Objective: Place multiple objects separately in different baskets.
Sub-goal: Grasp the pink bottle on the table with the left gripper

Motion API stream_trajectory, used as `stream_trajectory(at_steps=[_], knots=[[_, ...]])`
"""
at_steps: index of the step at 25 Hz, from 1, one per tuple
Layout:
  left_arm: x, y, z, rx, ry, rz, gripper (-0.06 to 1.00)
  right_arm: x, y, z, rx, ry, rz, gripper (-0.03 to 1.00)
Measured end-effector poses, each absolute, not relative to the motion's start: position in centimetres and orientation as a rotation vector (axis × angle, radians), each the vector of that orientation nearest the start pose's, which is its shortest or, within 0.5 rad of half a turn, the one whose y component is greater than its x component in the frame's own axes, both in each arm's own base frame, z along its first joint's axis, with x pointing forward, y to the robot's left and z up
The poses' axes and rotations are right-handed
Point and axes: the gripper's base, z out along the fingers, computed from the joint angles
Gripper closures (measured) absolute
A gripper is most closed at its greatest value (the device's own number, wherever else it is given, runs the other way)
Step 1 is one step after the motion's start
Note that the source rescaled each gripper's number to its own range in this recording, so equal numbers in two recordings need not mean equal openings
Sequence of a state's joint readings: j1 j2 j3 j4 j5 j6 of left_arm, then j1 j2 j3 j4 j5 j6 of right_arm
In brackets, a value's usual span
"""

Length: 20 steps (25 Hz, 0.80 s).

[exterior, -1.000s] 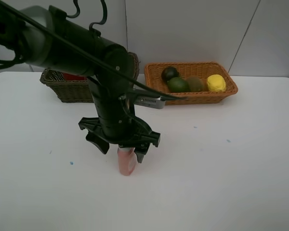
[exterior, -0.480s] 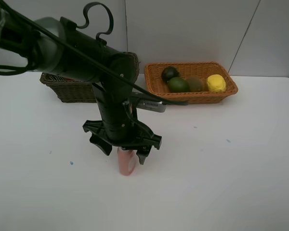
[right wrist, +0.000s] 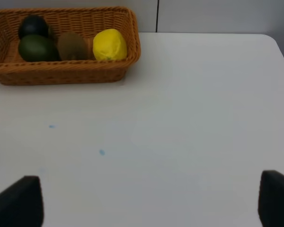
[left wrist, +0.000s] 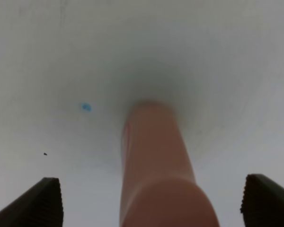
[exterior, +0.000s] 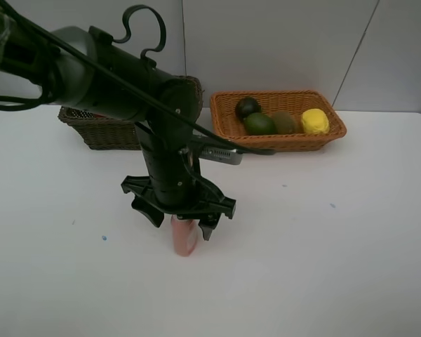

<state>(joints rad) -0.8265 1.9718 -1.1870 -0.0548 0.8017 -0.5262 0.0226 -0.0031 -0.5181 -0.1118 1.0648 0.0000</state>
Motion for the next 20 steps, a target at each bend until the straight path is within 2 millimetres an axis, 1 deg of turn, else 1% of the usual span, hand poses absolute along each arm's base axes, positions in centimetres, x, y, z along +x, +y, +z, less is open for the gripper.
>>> stream_trajectory(at_steps=[1, 2, 3, 4, 5, 7, 20], knots=[[24.03, -26.62, 13.30, 0.409, 3.082, -0.119, 0.06, -0.78, -0.91, 28.23, -0.016, 2.024, -0.119, -0.02], [24.03, -26.62, 13.30, 0.410, 3.082, -0.119, 0.16, -0.78, -0.91, 28.23, -0.016, 2.024, -0.119, -0.02], [24.03, -26.62, 13.30, 0.410, 3.082, -0.119, 0.29, -0.78, -0.91, 28.23, -0.016, 2.024, -0.119, -0.02], [24.03, -26.62, 13.28, 0.410, 3.082, -0.118, 0.45, -0.78, -0.91, 28.23, -0.016, 2.024, -0.119, -0.02], [24.03, -26.61, 13.28, 0.414, 3.081, -0.117, 0.55, -0.78, -0.91, 28.23, -0.016, 2.024, -0.119, -0.02], [24.05, -26.61, 13.28, 0.417, 3.079, -0.117, 0.53, -0.78, -0.91, 28.23, -0.016, 2.024, -0.119, -0.02], [24.12, -26.54, 13.27, 0.438, 3.069, -0.102, 0.53, -0.78, -0.91, 28.23, -0.016, 2.024, -0.119, -0.02]])
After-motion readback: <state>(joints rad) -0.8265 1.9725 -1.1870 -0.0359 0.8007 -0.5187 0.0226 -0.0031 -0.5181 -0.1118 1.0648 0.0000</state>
